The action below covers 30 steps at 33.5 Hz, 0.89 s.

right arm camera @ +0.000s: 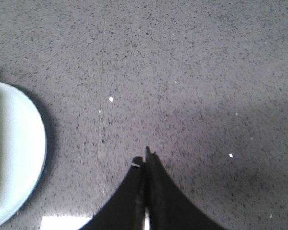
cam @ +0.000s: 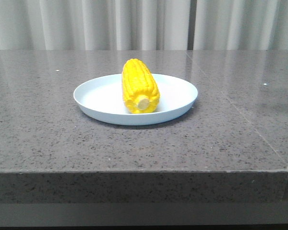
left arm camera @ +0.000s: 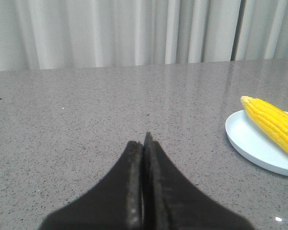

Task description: Place corn on plate with both arms

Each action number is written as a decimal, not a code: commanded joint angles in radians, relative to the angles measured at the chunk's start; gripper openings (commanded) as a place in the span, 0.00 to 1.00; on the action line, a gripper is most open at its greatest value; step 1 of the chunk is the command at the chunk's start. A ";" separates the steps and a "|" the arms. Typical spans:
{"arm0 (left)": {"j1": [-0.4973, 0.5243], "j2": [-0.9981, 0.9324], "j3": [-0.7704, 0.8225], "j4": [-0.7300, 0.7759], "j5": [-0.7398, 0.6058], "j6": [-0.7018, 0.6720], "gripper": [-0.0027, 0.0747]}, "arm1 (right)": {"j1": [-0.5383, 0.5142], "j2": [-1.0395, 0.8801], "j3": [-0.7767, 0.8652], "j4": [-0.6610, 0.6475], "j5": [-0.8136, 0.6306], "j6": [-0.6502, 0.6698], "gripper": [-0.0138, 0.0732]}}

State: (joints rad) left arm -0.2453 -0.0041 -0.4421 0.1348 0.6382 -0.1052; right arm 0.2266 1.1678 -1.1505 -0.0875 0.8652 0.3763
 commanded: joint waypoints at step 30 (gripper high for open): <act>0.000 0.012 -0.024 0.003 -0.078 -0.006 0.01 | -0.006 -0.842 0.695 -0.078 -0.503 -0.011 0.08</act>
State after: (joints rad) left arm -0.2453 -0.0041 -0.4421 0.1348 0.6382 -0.1052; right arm 0.2266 0.3470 -0.4428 -0.1407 0.4681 0.3763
